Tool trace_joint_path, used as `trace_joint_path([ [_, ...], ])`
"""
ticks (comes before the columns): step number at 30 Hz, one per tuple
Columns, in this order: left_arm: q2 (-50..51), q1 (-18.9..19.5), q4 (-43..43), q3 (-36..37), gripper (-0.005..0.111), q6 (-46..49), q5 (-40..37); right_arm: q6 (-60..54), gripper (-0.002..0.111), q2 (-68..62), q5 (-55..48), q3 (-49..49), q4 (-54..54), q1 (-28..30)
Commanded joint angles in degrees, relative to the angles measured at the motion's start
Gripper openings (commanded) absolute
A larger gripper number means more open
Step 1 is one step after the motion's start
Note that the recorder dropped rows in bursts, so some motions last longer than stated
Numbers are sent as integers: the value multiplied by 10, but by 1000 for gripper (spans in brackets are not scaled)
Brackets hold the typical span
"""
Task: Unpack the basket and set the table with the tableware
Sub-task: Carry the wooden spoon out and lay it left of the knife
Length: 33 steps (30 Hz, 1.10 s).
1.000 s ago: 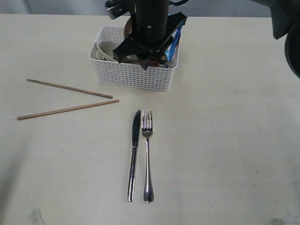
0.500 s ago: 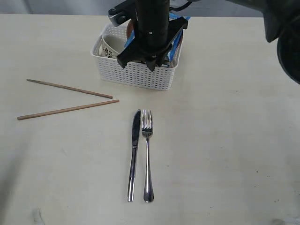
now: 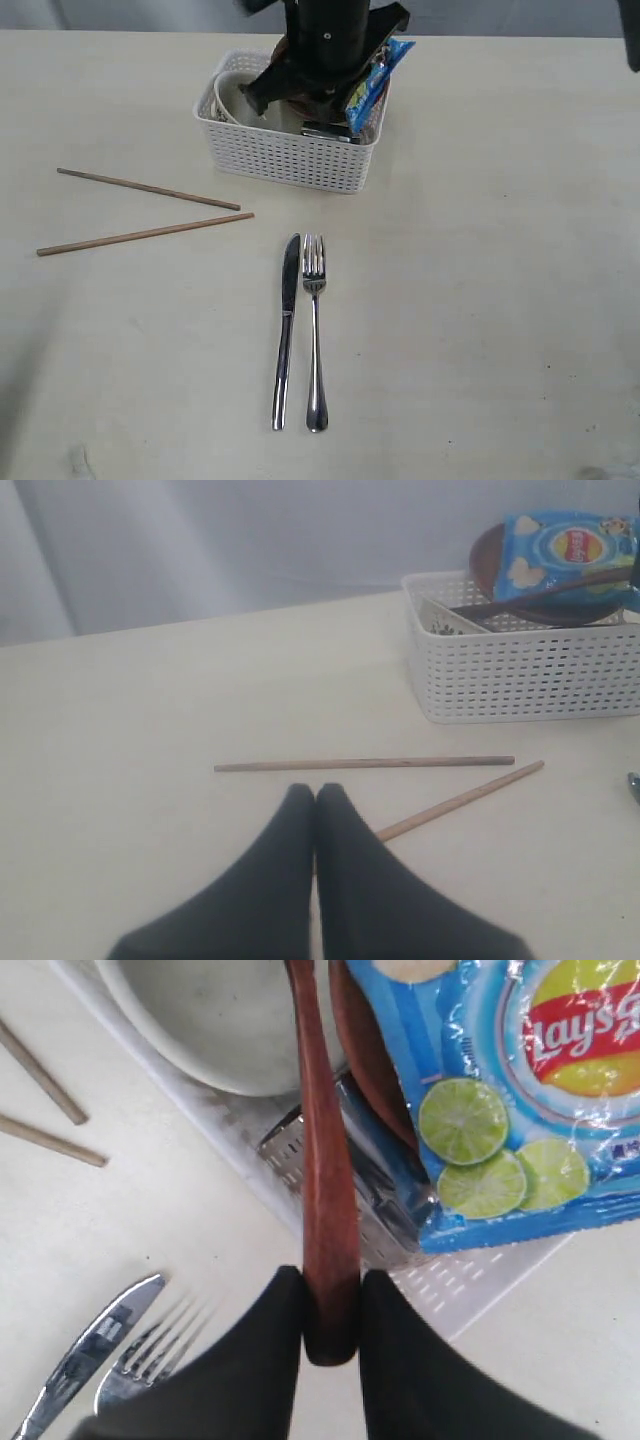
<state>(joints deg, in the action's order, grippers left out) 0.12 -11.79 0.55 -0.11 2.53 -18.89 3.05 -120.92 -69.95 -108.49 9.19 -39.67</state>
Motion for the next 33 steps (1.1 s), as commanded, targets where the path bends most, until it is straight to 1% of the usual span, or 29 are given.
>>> trace_joint_path([
  [1,-1,-4,-1,1,0,0,5,-11,0,32,0,0,-15,1],
  [6,-1,-4,-1,1,0,0,5,-11,0,64,0,0,-28,1],
  [9,-1,-4,-1,1,0,0,5,-24,0,88,0,9,-96,1],
  [12,-1,-4,-1,1,0,0,5,-57,0,111,0,44,-137,-23],
  [20,-1,-4,-1,1,0,0,5,-123,0,111,0,156,-137,-110],
  [24,-1,-4,-1,1,0,0,5,-188,0,109,0,202,-139,-143],
  [25,-1,-4,-1,1,0,0,5,-207,0,109,15,213,-143,-150],
  [29,-1,-4,-1,1,0,0,5,-268,0,101,71,243,-185,-166],
  [32,-1,-4,-1,1,0,0,5,-260,0,79,86,245,-189,-165],
  [33,-1,-4,-1,1,0,0,5,-256,2,71,89,245,-186,-165],
])
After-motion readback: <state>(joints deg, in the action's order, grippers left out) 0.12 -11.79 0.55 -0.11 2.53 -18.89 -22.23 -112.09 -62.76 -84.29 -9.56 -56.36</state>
